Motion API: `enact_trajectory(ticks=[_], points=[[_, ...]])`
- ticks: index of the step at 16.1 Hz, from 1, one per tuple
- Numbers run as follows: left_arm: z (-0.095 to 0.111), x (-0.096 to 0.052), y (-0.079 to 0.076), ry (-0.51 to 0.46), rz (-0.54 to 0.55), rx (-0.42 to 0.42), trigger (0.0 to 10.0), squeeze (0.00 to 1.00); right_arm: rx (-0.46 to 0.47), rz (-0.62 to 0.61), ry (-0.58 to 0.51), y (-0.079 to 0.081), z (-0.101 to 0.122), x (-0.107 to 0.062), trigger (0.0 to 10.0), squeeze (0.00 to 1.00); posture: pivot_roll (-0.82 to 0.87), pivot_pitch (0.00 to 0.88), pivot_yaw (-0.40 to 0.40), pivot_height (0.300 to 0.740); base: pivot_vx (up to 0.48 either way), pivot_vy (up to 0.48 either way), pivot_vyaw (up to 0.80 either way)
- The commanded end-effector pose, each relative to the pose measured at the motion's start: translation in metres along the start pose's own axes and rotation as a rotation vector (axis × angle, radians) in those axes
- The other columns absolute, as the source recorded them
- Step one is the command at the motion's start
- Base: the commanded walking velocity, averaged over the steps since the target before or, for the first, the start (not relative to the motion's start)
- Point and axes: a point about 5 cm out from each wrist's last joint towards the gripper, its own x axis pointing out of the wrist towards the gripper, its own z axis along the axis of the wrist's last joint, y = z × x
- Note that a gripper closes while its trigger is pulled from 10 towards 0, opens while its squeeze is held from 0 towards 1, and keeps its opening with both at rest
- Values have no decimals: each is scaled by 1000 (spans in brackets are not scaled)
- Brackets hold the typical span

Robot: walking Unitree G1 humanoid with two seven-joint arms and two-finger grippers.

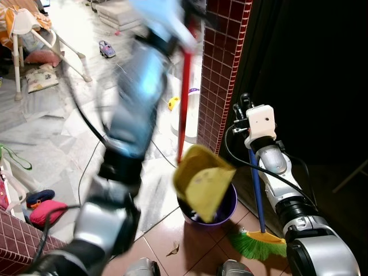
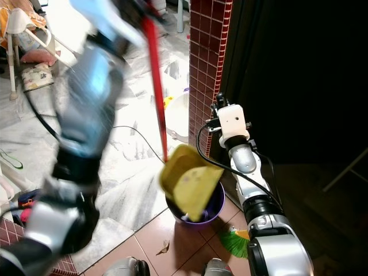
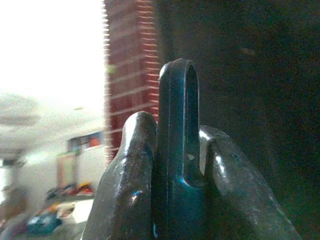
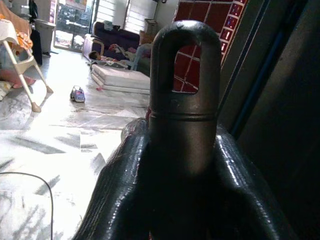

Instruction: Sweep floor

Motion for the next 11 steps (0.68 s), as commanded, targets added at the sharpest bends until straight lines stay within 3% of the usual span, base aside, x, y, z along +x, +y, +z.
enact_trajectory(ticks=[1, 4, 6, 9, 11], points=[[22, 12, 22, -86, 99, -16, 10000, 0, -6, -1, -25, 1, 4, 3, 10000, 0, -39, 0, 47, 740, 0, 0, 0], [35, 17, 57, -115, 218, 31, 10000, 0, -7, 11, -26, 5, 5, 5, 10000, 0, -28, 0, 37, 740, 0, 0, 0], [43, 13, 82, -123, 283, 126, 10000, 0, -6, 24, -29, 9, 6, 6, 10000, 0, -23, 0, 31, 740, 0, 0, 0], [48, -13, 128, -71, 444, 372, 10000, 0, -6, 39, -25, 12, 3, 3, 10000, 0, -13, 0, 20, 740, 0, 0, 0], [45, -30, 136, -39, 469, 469, 10000, 0, -5, 37, -25, 11, 2, 0, 10000, 0, -9, 0, 15, 740, 0, 0, 0]])
